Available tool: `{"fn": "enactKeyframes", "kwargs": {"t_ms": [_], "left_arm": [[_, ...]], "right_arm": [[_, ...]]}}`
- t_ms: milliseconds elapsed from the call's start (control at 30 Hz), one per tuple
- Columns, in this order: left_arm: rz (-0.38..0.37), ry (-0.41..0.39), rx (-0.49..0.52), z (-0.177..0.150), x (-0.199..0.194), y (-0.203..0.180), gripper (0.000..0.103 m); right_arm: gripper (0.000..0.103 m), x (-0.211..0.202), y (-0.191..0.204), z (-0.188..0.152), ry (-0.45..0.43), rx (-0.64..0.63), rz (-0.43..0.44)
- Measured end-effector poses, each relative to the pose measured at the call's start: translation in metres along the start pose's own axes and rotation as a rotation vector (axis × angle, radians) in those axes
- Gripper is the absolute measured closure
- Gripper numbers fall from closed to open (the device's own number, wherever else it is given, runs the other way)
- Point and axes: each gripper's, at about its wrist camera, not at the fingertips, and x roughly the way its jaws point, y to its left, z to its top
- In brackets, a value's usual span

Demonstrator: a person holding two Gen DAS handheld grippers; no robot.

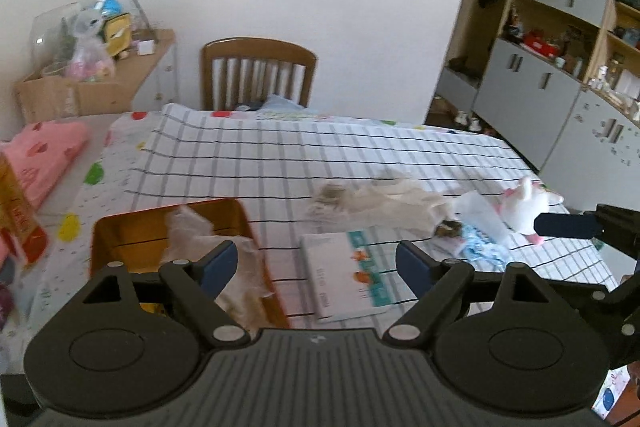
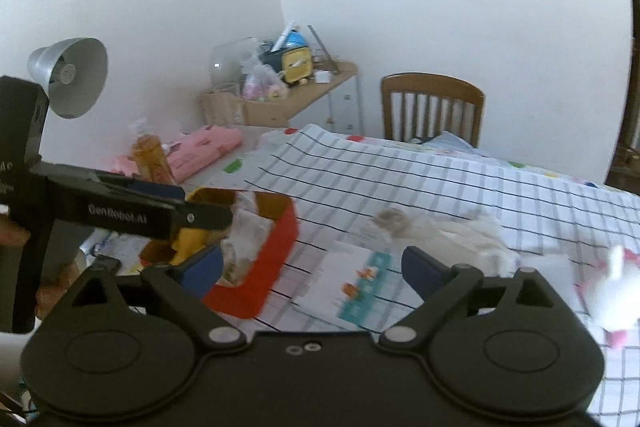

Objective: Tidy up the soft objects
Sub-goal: 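Move left tool toward the cotton swab pack while right tool approaches the white gauze cloth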

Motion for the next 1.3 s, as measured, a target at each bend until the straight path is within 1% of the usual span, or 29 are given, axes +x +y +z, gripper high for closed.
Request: {"fn": "enactKeyframes", "kwargs": {"t_ms": [33,67,133,300,567,667,900,1133,1300], "left_arm": [[-0.009,-0.002,0.009,0.001,0.002,-0.005,0.004],[-0.016,-0.007,0.015,0.001,0.005,-0.009,0.001],[-0.036,-0.018,0.032,0.001,0.009,-0.018,0.001],[-0.063,-0.007,0.062,0.005,0.029,-0.039,0.001],[-0.056,0.026,0.077,0.021,0.081,-0.056,0.001],[-0.028,0.032,0.078,0.029,0.102,-0.058,0.001],[0.019,0.083,0.067,0.045,0.156,-0.057,0.001],[0.046,0.162,0.038,0.054,0.212,-0.046,0.001],[0.089,0.183,0.029,0.057,0.240,-0.037,0.001]], "right_arm": [[0.007,-0.003,-0.004,-0.003,-0.001,0.005,-0.012],[0.007,-0.006,-0.008,-0.006,-0.001,0.011,-0.022],[0.007,-0.012,-0.018,-0.012,0.001,0.027,-0.047],[0.007,-0.020,-0.043,-0.024,0.013,0.059,-0.108],[0.007,-0.019,-0.084,-0.032,0.029,0.091,-0.170],[0.007,-0.014,-0.100,-0.032,0.037,0.093,-0.176],[0.007,0.013,-0.132,-0.021,0.058,0.076,-0.170],[0.007,0.060,-0.158,-0.007,0.102,0.045,-0.129],[0.007,0.094,-0.169,0.001,0.126,0.032,-0.104]]}}
